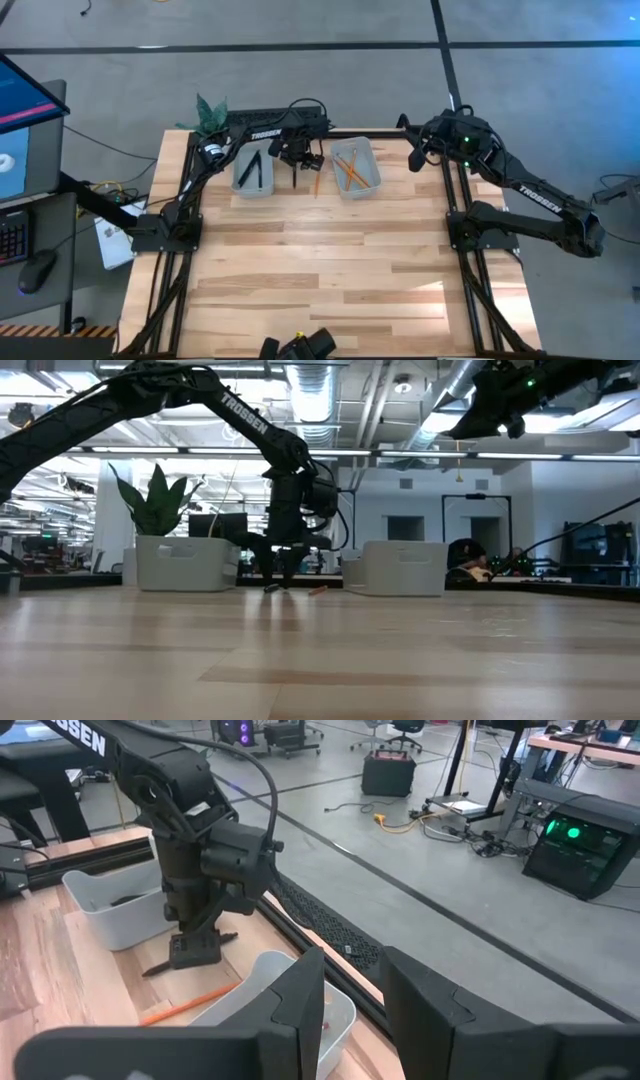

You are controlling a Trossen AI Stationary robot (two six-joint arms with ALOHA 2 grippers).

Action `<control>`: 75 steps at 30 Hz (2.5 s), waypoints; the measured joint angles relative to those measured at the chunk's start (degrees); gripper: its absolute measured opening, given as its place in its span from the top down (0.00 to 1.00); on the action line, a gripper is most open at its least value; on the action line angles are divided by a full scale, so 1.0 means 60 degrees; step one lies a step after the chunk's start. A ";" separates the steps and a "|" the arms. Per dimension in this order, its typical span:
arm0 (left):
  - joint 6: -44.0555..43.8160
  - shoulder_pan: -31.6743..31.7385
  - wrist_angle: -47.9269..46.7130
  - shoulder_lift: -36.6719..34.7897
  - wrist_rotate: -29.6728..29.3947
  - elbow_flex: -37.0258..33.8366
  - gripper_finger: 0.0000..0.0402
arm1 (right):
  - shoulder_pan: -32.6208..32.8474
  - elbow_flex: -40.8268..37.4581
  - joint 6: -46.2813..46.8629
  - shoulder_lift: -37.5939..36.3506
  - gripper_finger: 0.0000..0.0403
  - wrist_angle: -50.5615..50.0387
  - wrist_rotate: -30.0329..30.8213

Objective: Sort pens & pencils
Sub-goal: Put the black pen into the left gray bin

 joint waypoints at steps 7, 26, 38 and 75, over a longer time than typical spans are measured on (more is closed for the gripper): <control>-0.0003 0.0000 -0.0005 0.0000 0.0016 0.0000 0.81 | 0.0000 0.0000 0.0000 0.0000 0.70 0.0000 0.0000; 0.0716 -0.0171 0.0172 0.0106 0.0221 0.0206 0.95 | -0.0004 0.0000 0.0000 -0.0004 0.70 0.0034 0.0000; 0.0900 -0.0171 0.0130 0.0171 -0.0032 0.1100 0.94 | -0.0004 0.0000 0.0000 -0.0004 0.70 0.0033 0.0000; 0.0542 -0.0226 -0.3948 -0.1903 -0.2559 0.4069 0.94 | 0.0004 0.0000 -0.0076 -0.0004 0.70 0.0025 -0.0004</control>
